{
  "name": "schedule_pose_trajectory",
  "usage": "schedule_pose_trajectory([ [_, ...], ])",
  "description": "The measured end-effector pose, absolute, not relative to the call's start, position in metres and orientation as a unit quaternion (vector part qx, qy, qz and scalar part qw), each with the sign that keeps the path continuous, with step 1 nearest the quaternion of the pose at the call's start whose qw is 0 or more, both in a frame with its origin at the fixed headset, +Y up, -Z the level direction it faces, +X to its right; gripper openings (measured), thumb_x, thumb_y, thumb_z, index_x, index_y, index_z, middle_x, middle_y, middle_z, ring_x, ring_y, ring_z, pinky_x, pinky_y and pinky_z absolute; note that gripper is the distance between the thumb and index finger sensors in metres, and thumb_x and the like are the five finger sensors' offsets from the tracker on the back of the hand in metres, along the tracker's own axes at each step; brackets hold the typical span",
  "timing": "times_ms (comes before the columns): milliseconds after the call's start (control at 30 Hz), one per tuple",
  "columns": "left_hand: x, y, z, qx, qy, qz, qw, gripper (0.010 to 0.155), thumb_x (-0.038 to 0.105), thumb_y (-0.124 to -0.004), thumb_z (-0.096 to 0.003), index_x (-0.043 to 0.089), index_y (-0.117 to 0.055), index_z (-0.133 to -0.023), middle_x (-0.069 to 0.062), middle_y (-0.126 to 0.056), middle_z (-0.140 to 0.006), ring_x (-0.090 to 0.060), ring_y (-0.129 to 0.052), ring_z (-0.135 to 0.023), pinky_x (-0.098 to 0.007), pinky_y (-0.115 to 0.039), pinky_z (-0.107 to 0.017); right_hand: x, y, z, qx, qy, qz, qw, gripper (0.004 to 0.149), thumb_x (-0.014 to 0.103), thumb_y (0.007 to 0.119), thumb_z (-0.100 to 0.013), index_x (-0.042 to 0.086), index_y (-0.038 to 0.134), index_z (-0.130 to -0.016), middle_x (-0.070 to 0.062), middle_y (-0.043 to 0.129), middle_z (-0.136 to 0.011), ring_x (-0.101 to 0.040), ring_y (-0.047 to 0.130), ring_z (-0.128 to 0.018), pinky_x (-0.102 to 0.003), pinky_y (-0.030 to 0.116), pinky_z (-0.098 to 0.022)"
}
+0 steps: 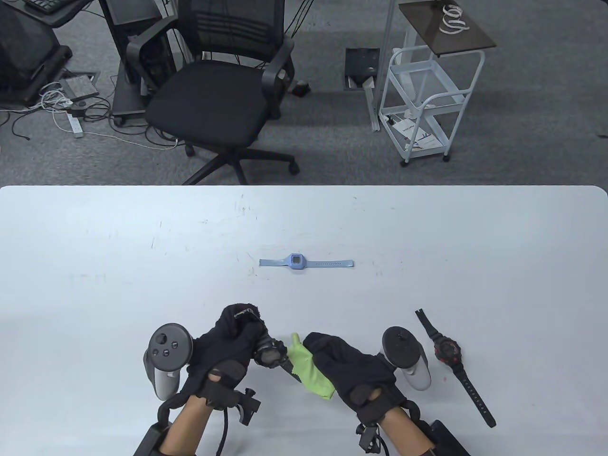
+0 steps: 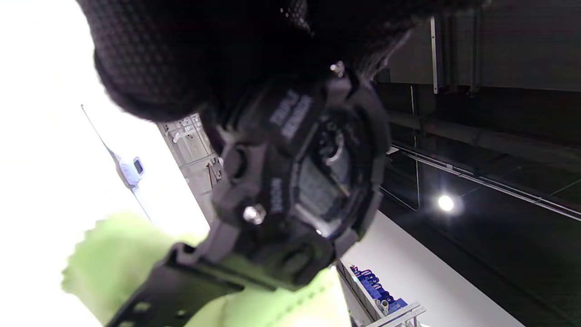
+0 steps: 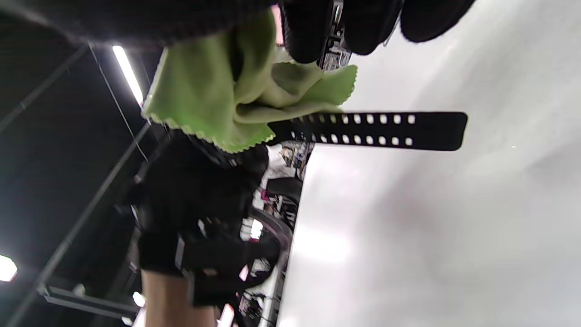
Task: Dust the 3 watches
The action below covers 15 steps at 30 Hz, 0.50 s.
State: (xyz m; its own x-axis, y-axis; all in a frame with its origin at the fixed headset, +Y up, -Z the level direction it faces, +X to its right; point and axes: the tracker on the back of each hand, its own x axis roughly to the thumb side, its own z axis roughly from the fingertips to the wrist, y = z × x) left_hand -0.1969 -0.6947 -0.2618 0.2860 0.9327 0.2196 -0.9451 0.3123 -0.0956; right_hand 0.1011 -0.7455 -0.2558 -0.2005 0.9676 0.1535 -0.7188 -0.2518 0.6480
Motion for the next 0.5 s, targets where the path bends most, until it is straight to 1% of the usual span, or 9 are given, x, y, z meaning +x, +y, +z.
schedule_pose_trajectory([
  [67,-0.195,-0.697,-0.261,0.026,-0.11,0.598,0.794,0.046,0.032,-0.079,-0.0482,0.015,-0.075,-0.091,-0.006,-0.094,-0.074,-0.024,-0.11,-0.044,-0.044,-0.094,-0.034,0.093,-0.746,-0.255,0.294,0.226,0.748,0.551,0.045,0.048,0.065,-0.069,0.022,0.059,-0.106,-0.015,0.044,-0.123,-0.048,0.045,-0.111,-0.068,0.045,-0.075],
  [167,-0.195,-0.7,-0.26,0.028,-0.094,0.617,0.781,0.046,0.032,-0.078,-0.048,0.015,-0.075,-0.091,-0.006,-0.094,-0.074,-0.023,-0.111,-0.044,-0.043,-0.095,-0.034,0.086,-0.745,-0.254,0.304,0.224,0.749,0.544,0.05,0.049,0.068,-0.069,0.02,0.052,-0.106,-0.015,0.048,-0.121,-0.049,0.051,-0.11,-0.068,0.046,-0.075],
  [200,-0.195,-0.702,-0.26,0.024,-0.089,0.627,0.774,0.046,0.032,-0.078,-0.0482,0.015,-0.075,-0.091,-0.006,-0.094,-0.074,-0.023,-0.111,-0.044,-0.042,-0.095,-0.034,0.084,-0.746,-0.254,0.303,0.215,0.753,0.543,0.053,0.049,0.07,-0.069,0.02,0.048,-0.107,-0.014,0.05,-0.12,-0.047,0.055,-0.109,-0.067,0.047,-0.076],
  [333,-0.196,-0.708,-0.26,0.018,-0.071,0.651,0.755,0.046,0.032,-0.078,-0.0482,0.015,-0.074,-0.091,-0.006,-0.094,-0.074,-0.022,-0.111,-0.043,-0.042,-0.095,-0.034,0.079,-0.747,-0.257,0.292,0.212,0.757,0.545,0.066,0.049,0.076,-0.068,0.02,0.037,-0.112,-0.008,0.056,-0.116,-0.041,0.065,-0.107,-0.066,0.051,-0.076],
  [400,-0.197,-0.71,-0.26,0.016,-0.066,0.658,0.75,0.046,0.032,-0.077,-0.0483,0.015,-0.074,-0.091,-0.006,-0.093,-0.074,-0.022,-0.111,-0.043,-0.041,-0.096,-0.034,0.077,-0.747,-0.259,0.286,0.213,0.759,0.545,0.075,0.05,0.078,-0.067,0.018,0.031,-0.116,-0.004,0.061,-0.114,-0.035,0.072,-0.104,-0.063,0.055,-0.076],
  [433,-0.197,-0.711,-0.259,0.012,-0.066,0.662,0.747,0.046,0.032,-0.077,-0.0485,0.015,-0.074,-0.091,-0.006,-0.093,-0.074,-0.021,-0.111,-0.043,-0.041,-0.096,-0.034,0.075,-0.748,-0.26,0.285,0.214,0.757,0.547,0.077,0.049,0.079,-0.067,0.018,0.03,-0.118,-0.002,0.065,-0.112,-0.032,0.075,-0.102,-0.062,0.057,-0.075],
  [500,-0.197,-0.713,-0.258,0.007,-0.063,0.667,0.742,0.045,0.032,-0.077,-0.0486,0.015,-0.074,-0.091,-0.006,-0.093,-0.074,-0.021,-0.111,-0.043,-0.041,-0.096,-0.034,0.07,-0.751,-0.263,0.289,0.226,0.749,0.551,0.072,0.047,0.081,-0.066,0.017,0.042,-0.119,-0.002,0.073,-0.107,-0.026,0.08,-0.097,-0.06,0.061,-0.074],
])
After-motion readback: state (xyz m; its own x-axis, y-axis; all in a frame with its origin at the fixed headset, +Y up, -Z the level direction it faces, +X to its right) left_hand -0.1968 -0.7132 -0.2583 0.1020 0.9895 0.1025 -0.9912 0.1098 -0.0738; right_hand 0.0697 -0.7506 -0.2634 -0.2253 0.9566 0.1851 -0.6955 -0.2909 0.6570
